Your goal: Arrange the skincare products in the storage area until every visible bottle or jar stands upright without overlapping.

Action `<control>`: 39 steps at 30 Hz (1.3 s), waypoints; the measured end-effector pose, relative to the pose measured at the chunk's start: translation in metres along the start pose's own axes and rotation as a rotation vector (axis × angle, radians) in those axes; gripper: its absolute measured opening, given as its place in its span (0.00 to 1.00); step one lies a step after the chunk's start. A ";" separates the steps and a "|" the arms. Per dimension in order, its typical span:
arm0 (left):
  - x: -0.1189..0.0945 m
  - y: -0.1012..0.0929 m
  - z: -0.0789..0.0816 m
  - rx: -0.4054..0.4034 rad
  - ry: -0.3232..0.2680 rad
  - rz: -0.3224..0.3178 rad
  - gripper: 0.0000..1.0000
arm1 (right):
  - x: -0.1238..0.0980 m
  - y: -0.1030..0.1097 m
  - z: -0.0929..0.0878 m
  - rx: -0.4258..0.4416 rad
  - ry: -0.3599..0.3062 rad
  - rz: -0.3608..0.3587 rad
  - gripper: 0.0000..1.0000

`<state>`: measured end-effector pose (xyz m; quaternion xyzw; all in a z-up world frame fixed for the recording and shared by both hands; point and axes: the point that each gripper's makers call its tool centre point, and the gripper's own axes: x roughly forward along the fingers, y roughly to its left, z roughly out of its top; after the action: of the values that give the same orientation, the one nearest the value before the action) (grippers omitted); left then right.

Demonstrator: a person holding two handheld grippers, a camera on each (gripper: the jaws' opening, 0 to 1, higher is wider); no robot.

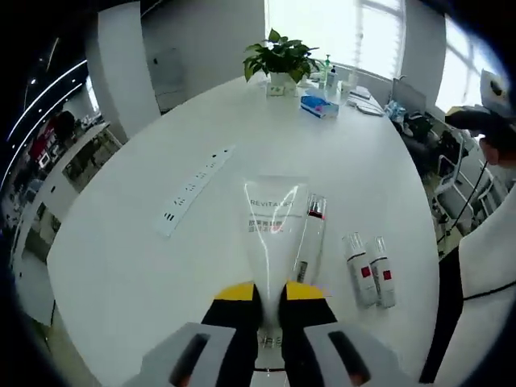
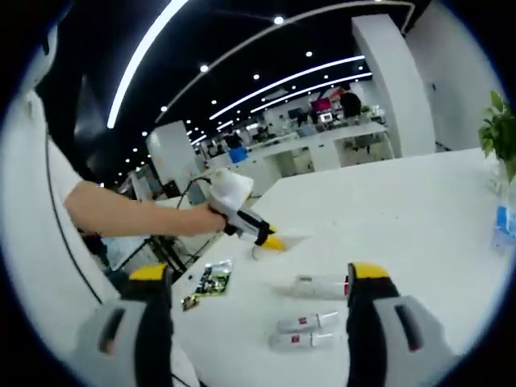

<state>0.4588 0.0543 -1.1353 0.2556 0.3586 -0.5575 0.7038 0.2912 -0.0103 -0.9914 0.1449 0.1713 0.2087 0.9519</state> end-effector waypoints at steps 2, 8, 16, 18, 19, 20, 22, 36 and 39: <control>-0.010 -0.007 -0.002 -0.042 -0.035 0.006 0.06 | 0.007 0.007 0.002 -0.018 0.008 0.031 0.88; -0.047 -0.024 0.000 -0.137 -0.141 0.028 0.06 | 0.034 0.033 -0.001 -0.061 0.048 0.138 0.88; -0.096 -0.019 0.002 -0.275 -0.284 0.089 0.06 | 0.054 0.062 0.002 -0.103 0.058 0.236 0.88; -0.106 -0.020 0.000 -0.283 -0.300 0.114 0.06 | 0.057 0.065 0.003 -0.105 0.060 0.254 0.88; -0.112 -0.020 0.000 -0.291 -0.313 0.131 0.06 | 0.058 0.066 0.003 -0.106 0.065 0.265 0.88; -0.117 -0.020 0.000 -0.299 -0.328 0.147 0.06 | 0.059 0.067 0.003 -0.108 0.069 0.272 0.88; -0.125 -0.023 0.003 -0.338 -0.372 0.160 0.06 | 0.061 0.068 0.003 -0.110 0.075 0.290 0.88; -0.172 -0.068 -0.003 -0.446 -0.535 0.189 0.07 | 0.061 0.081 0.009 -0.069 0.054 0.359 0.86; -0.176 -0.074 -0.003 -0.459 -0.551 0.187 0.07 | 0.059 0.083 0.009 -0.059 0.048 0.359 0.86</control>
<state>0.3651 0.1444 -0.9949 -0.0368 0.2465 -0.4439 0.8607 0.3164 0.0862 -0.9701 0.1402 0.1595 0.3835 0.8988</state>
